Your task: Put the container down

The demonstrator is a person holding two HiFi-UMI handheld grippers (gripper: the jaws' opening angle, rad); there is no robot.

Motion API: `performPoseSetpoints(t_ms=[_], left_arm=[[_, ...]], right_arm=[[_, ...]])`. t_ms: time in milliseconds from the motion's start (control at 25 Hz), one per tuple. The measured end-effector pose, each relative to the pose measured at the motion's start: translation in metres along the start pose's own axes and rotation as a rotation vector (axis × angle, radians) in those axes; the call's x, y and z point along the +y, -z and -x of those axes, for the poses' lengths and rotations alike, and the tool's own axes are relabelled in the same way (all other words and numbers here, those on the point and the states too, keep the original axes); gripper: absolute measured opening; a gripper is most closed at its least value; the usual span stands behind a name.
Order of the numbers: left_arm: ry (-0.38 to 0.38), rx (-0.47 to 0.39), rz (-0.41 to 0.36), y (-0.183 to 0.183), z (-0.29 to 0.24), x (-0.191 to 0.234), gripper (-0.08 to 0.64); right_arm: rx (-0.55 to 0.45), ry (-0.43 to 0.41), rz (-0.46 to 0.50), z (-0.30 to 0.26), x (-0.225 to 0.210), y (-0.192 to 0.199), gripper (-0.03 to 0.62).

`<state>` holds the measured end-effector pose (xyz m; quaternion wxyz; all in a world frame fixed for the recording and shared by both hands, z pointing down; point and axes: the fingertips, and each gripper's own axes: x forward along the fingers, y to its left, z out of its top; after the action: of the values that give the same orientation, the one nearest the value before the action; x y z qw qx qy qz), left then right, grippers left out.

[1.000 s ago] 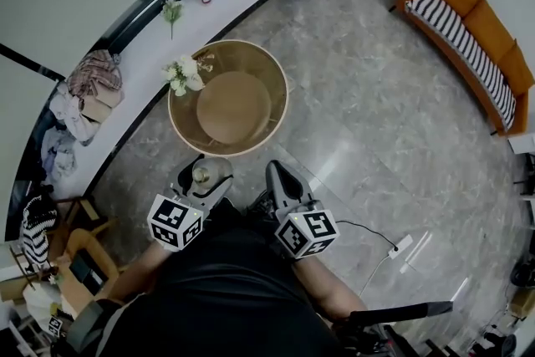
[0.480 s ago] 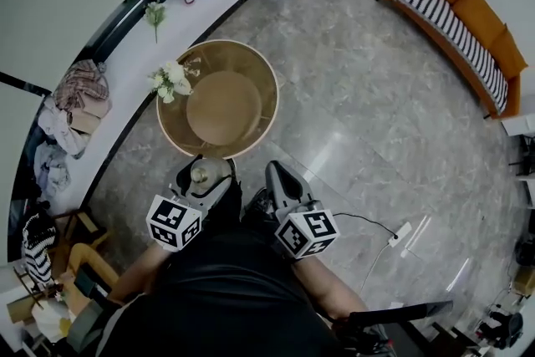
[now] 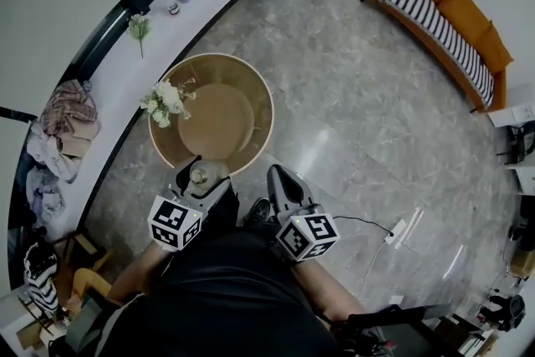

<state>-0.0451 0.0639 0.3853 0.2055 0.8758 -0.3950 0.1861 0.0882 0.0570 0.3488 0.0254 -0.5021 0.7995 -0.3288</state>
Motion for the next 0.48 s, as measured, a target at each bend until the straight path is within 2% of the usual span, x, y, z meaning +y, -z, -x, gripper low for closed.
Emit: performPoseSetpoints(t_ms=[240,480], left_arm=[[-0.002,-0.024,-0.082,-0.029,-0.011,0.053,0.339],[0.041,-0.026,-0.109,-0.04,-0.023,0.085,0.339]], right_arm=[[-0.008,0.04,-0.001,-0.044,0.006,-0.013,0.006],[-0.034,0.082,0.009,-0.076,0.01,-0.022,0.006]])
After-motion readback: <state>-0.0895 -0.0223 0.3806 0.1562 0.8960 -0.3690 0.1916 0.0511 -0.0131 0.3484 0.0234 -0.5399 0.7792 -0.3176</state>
